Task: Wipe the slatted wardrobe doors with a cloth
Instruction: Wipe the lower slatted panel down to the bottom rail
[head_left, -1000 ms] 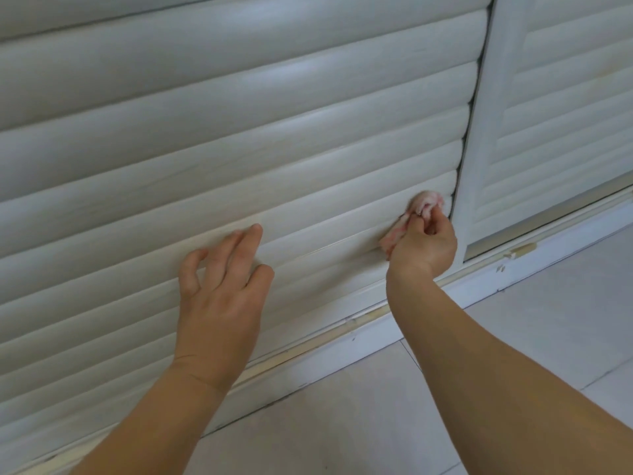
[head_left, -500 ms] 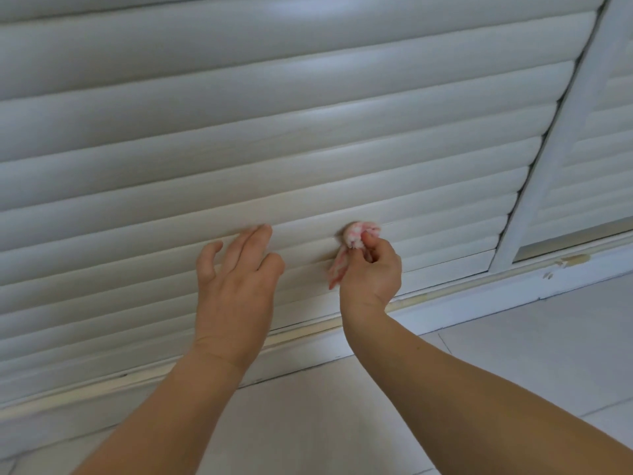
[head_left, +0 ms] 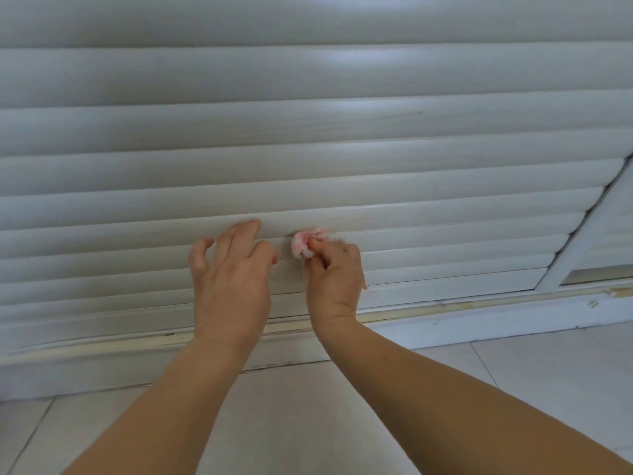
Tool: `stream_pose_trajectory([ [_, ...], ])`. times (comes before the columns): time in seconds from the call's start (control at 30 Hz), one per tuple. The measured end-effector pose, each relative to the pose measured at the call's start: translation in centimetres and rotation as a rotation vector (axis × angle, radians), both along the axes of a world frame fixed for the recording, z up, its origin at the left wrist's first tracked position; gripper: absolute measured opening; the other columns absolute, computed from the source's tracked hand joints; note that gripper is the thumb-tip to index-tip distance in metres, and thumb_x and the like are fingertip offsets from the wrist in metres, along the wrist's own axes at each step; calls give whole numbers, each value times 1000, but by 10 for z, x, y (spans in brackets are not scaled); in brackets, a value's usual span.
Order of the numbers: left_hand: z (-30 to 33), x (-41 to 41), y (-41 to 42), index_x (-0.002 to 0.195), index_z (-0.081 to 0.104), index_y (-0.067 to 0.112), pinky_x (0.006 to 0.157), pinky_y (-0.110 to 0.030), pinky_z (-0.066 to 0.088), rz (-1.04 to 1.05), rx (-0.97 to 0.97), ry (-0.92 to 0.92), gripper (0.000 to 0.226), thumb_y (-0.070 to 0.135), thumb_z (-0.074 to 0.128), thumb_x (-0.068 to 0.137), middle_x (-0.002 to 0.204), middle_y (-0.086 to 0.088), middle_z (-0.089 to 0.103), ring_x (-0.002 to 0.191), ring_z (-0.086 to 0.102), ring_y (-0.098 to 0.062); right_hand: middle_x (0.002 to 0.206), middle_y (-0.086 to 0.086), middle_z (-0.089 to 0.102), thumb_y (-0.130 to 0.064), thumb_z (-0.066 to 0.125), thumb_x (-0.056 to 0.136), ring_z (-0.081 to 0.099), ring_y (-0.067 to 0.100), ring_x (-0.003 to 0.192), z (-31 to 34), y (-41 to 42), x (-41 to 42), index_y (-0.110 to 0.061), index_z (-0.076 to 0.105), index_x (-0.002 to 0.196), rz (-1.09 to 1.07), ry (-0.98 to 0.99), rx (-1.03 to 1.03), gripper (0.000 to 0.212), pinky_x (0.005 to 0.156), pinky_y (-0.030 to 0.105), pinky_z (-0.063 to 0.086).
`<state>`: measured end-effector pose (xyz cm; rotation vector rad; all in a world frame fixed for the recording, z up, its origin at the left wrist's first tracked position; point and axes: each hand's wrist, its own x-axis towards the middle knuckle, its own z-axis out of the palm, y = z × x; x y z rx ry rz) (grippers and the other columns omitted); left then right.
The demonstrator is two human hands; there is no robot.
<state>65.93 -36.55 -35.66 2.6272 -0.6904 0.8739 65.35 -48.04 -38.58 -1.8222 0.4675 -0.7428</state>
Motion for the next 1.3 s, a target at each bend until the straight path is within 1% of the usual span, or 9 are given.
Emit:
stream_pose_trajectory([
  [0.1,0,4,5,77,63,17,91,-38,21,12,-17,1,43,10,23,64,117,-12,61,108,58,-27,99,-4,44,-8,52,90,46,13,86,0,11,6,-22,69,109,134,35,-165,28,71,15,33],
  [0.23,-1,11,11,73,61,17,90,-36,21,9,-73,-4,41,10,23,62,116,-12,61,109,57,-25,88,-15,43,-7,52,89,48,13,87,-1,-1,2,-22,68,104,60,-47,-164,27,67,2,32],
  [0.43,-3,25,27,72,61,17,88,-31,20,30,-228,-18,41,-4,37,47,113,-13,62,108,41,-17,90,-7,50,-12,55,86,53,23,89,20,-42,5,-44,60,88,-171,-285,-239,33,78,31,46],
  [0.57,-3,29,38,71,63,16,87,-32,21,73,-265,-48,41,-4,38,46,107,-12,63,104,51,-22,93,-5,47,-9,61,87,50,14,92,24,-29,18,-13,71,98,-173,-454,-223,16,79,11,37],
  [0.67,-5,34,52,71,64,16,82,-31,21,153,-316,-46,43,-5,37,45,98,-9,62,97,51,-24,96,3,50,-7,58,86,49,26,91,20,-10,28,-11,73,104,-127,-527,-527,23,80,18,36],
  [0.83,-9,38,81,80,67,14,70,-26,13,348,-378,41,46,-18,46,54,92,-11,52,92,48,-32,92,9,56,-15,53,88,41,21,91,15,20,41,-12,75,97,-9,-491,-737,24,76,12,26],
  [0.97,-14,37,97,85,66,14,75,-29,17,404,-355,80,43,-18,51,60,96,-11,51,96,46,-32,93,2,57,-14,64,86,49,21,89,1,35,46,-24,69,89,75,-406,-848,12,76,34,44],
  [1.1,-21,35,108,89,65,16,77,-30,18,428,-328,115,43,-15,50,64,98,-9,49,99,43,-29,90,13,62,11,80,57,44,26,91,-31,42,52,-15,73,98,240,-356,-1113,49,63,38,50],
  [1.3,-24,38,117,95,65,17,82,-31,19,489,-400,200,45,-13,46,68,106,-8,50,106,42,-28,97,4,40,11,73,57,41,25,84,-50,26,39,-12,73,94,303,-304,-1210,44,47,32,45],
])
